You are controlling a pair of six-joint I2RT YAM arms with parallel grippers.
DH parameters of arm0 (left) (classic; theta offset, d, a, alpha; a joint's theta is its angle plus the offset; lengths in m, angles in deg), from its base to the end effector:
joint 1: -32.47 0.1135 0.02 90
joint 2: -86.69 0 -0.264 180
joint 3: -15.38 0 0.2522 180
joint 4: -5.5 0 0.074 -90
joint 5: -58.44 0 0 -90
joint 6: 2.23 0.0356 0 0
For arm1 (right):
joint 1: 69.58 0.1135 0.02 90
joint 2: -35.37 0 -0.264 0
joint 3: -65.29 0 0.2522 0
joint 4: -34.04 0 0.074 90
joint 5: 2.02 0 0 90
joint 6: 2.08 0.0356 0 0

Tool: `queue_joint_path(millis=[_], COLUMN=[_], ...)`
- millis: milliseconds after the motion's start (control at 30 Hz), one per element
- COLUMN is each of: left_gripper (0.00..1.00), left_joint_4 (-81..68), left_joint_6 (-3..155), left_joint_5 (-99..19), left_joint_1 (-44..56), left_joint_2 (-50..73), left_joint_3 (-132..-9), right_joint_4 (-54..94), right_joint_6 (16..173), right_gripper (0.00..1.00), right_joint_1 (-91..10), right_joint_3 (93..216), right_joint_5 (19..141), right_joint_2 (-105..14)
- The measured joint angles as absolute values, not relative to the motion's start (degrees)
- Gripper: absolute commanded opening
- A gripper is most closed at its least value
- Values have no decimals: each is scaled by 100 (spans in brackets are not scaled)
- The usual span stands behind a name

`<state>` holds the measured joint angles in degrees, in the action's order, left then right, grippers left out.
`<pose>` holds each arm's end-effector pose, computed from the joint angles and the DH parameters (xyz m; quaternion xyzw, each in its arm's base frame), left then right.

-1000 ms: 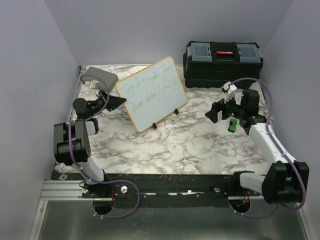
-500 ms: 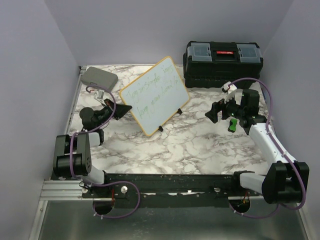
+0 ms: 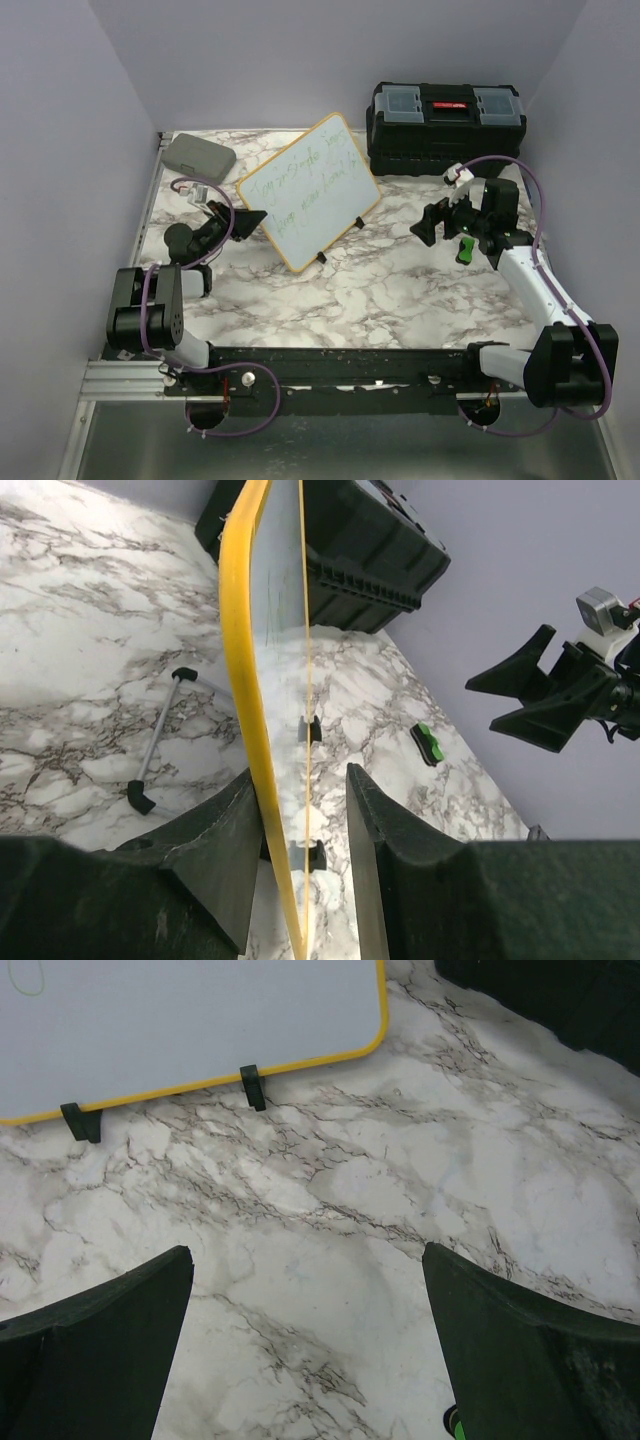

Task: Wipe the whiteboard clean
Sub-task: Adjust the whiteboard at the center of the board.

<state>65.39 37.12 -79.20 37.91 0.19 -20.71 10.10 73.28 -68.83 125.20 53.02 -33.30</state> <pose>0.2626 -0.0014 0.1988 -0.0060 0.6667 -0.5093 0.5442 0.2598 0.0238 0.2653 -0.2548 0.8102 0.2064 0.4858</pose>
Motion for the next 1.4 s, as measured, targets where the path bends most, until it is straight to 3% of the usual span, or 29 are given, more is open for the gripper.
queue_joint_path(millis=[433,600,733,1400], left_gripper=[32,20,0,0], left_joint_4=[7549,7573,7605,7769], left_joint_6=[3284,3284,3275,3373], left_joint_5=[-7332,-7308,-7308,-7581], left_joint_1=[3445,3393,3382,3360], left_joint_2=[-759,-815,-844,-864], left_joint_3=[-1824,-1684,-1677,-1612], right_joint_4=[1010,1010,1010,1010], right_joint_6=[7328,7326,7326,7324], right_gripper=[100,100,100,100], right_joint_1=[-6883,-6883,-6883,-6883], right_joint_3=[12520,12520,12520,12520], right_joint_5=[5302,5302,5304,5324], right_joint_2=[-3332,-3332,-3332,-3345])
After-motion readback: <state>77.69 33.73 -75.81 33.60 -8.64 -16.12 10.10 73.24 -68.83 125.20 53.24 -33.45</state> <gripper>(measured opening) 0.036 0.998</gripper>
